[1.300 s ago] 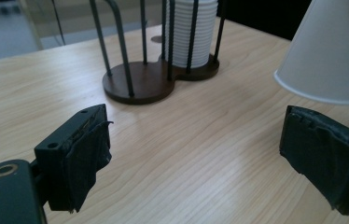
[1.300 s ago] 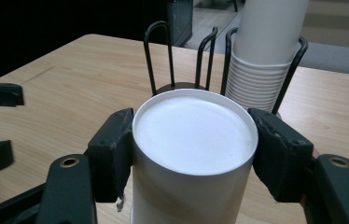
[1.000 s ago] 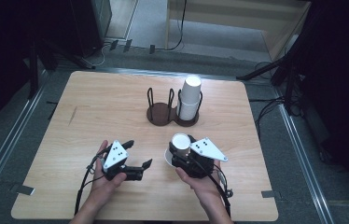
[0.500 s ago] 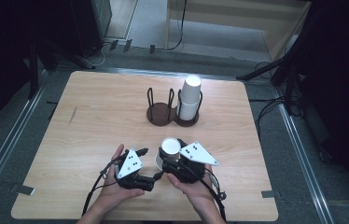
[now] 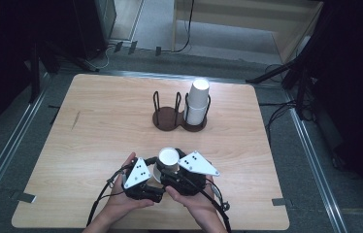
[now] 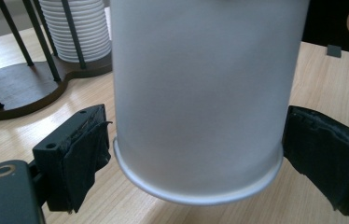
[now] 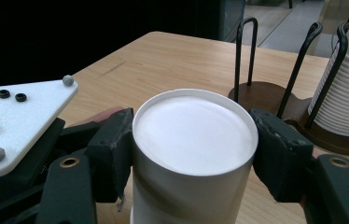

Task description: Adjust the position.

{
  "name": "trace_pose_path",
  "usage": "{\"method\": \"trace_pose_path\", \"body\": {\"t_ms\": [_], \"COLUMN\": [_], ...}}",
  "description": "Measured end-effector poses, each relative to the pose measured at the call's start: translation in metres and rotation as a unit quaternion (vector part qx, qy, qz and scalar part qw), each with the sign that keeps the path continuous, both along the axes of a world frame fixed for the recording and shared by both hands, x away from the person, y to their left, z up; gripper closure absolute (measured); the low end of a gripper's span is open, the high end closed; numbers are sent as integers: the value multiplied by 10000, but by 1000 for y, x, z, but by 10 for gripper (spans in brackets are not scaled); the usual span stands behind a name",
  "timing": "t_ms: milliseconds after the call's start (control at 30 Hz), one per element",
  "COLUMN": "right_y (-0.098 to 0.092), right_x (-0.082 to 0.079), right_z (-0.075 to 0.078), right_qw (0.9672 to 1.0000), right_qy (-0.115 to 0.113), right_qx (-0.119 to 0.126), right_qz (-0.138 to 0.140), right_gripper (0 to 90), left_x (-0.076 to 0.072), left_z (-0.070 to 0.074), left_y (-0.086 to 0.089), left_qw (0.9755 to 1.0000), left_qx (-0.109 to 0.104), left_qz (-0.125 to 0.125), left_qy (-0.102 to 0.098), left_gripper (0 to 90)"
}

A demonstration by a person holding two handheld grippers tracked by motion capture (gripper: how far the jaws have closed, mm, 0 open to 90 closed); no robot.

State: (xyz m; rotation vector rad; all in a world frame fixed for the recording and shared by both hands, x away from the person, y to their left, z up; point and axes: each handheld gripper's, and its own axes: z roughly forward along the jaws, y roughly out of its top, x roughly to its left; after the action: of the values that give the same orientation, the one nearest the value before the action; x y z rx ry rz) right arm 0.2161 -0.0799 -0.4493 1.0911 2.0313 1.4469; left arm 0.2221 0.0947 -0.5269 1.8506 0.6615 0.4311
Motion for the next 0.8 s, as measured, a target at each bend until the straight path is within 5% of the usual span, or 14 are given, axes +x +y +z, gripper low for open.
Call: {"method": "trace_pose_path", "body": {"t_ms": [633, 800], "right_y": [-4, -3], "right_x": [2, 4], "right_z": [1, 0], "right_qw": [9999, 9998], "right_qy": [-11, 152], "right_qx": [113, 138], "right_qz": [13, 62], "right_gripper": [333, 282], "left_x": [-1, -2], "left_z": [-1, 1], "left_y": [3, 4], "left_qw": [9998, 9994], "left_qx": [-153, -276], "left_qz": [-39, -34], "left_qy": [-102, -216], "left_gripper": [212, 238]}}
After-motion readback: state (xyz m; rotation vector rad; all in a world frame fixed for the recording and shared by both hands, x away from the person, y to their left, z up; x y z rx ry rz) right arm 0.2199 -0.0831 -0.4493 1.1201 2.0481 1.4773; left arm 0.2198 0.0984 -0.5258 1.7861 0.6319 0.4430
